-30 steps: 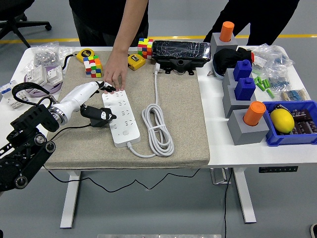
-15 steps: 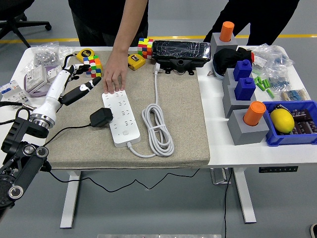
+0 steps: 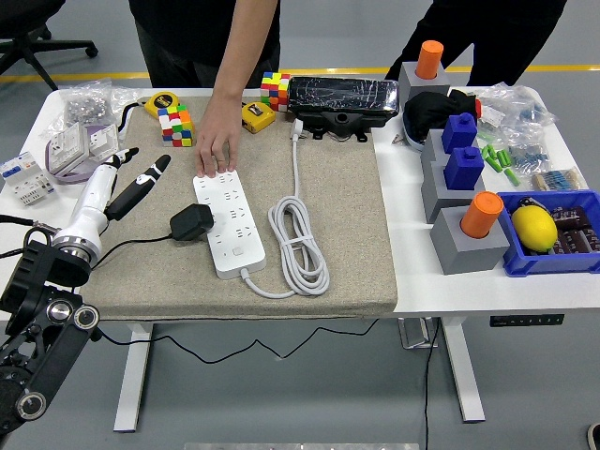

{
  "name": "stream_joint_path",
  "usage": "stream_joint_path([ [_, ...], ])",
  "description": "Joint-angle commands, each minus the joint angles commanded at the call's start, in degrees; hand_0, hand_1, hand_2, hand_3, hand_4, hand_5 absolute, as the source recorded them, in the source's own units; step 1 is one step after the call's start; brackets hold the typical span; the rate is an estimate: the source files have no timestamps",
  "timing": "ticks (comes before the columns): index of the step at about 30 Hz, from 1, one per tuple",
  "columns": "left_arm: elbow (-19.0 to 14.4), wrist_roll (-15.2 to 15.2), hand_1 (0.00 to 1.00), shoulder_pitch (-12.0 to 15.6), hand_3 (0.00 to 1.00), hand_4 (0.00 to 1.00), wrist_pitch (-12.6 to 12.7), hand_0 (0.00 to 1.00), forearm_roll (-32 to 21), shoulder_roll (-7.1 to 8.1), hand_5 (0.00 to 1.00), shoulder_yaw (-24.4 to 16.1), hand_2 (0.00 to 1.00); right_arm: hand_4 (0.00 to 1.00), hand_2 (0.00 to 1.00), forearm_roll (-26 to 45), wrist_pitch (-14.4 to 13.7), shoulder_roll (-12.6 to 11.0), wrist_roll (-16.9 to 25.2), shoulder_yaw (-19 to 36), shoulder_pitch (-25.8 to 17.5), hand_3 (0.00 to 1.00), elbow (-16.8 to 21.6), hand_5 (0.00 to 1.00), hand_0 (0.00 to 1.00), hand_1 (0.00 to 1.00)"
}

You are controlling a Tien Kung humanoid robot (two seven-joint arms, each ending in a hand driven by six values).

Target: Pick up the plug,place it near the board,insert it into the board,press the button

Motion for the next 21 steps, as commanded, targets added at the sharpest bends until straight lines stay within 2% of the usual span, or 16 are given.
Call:
stream_joint_path([
  [5, -3.81, 5.85, 0.955, 0.87, 0.923, 0.998, -5.58, 0.937, 1.54, 0.69, 0.998, 0.47, 0.932, 0.998, 0.782, 0.06, 0.00, -0.09, 0.02, 0.14, 0.03, 0.804, 0.00, 0.998, 0.828, 0.799],
  [7, -5.69, 8.20, 0.921, 1.53, 0.893, 0.998, -8.19, 0.912, 1.84, 1.11, 0.998, 0.89, 0.909, 0.998, 0.782, 0.11, 0.03, -0.13, 0.02, 0.19, 0.03, 0.804, 0.00, 0.998, 0.827, 0.799],
  [9, -7.29, 8.65, 0.921, 2.23, 0.893, 0.998, -9.93, 0.912, 1.76, 1.43, 0.998, 1.44, 0.909, 0.998, 0.782, 0.14, 0.05, -0.15, 0.00, 0.27, 0.02, 0.804, 0.00, 0.998, 0.827, 0.799],
  [13, -10.08, 8.65, 0.900, 3.56, 0.870, 0.998, -11.29, 0.899, 1.08, 1.90, 0.998, 3.03, 0.886, 0.998, 0.782, 0.18, 0.09, -0.18, -0.02, 0.43, 0.02, 0.804, 0.00, 0.998, 0.828, 0.799],
  [21, -10.97, 8.65, 0.898, 4.30, 0.866, 0.998, -11.50, 0.900, -0.14, 2.15, 0.998, 5.20, 0.883, 0.998, 0.782, 0.25, 0.09, -0.26, 0.06, 0.55, 0.27, 0.804, 0.00, 0.998, 0.828, 0.799],
])
